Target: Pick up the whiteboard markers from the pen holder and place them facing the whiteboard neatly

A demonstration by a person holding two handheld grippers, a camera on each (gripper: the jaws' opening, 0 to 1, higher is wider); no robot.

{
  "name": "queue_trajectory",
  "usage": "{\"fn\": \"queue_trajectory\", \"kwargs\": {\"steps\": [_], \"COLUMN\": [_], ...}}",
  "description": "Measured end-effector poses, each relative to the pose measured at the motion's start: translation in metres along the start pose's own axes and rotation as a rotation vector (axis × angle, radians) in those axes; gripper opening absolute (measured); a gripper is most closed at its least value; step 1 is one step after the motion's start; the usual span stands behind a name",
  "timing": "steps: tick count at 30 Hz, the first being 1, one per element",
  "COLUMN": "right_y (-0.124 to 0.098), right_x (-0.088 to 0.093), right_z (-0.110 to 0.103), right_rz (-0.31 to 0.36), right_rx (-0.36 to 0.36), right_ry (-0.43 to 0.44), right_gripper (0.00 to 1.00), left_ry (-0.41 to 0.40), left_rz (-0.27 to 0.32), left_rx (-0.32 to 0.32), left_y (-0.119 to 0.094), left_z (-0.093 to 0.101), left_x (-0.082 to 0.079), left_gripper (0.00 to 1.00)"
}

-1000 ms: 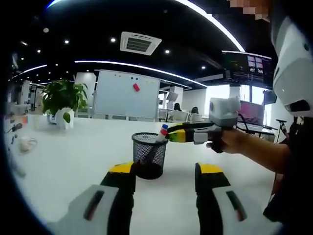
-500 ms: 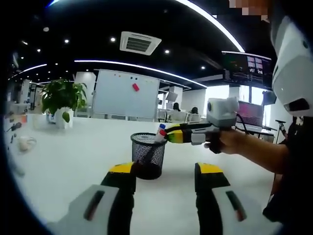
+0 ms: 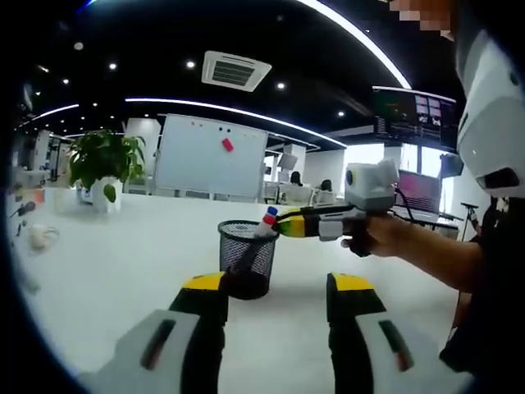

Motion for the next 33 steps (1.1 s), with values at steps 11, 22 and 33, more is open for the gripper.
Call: {"fn": "queue_trajectory", "kwargs": {"steps": [11,22,33], "right_y": [0.001,-0.002,-0.008], "right_x": [-0.002,-0.007,-0.016], "right_z": [-0.002,-0.001,-0.001], "right_rz": [-0.02,-0.018,-0.019], "right_rx": [-0.038,-0.049,-0.043], "right_ry": [0.034,0.048,0.04], "right_gripper": [0.13,0.13,0.13], "left_ry": [0.003,0.009,0.018], "left_rz": [-0.008,0.003,0.001], "left_rx": [0.004,0.004,0.009], "left_y": [-0.001,-0.006,-0.006], "left_z": [0.002,0.004,0.006], "left_x": [0.002,-0.001,-0.002], "left_gripper": [0.49,0.49,0.49]}}
Point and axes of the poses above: the point that each gripper's makers call its tool centre point, and the gripper's own axes: y roughly forward along the fingers, z roughly to its right, x roughly out of its underside, the point moved 5 cm from there along -y, roughly backward along the fingers, and after that the axes turned 11 degrees about -x, right-handed, at the moved point
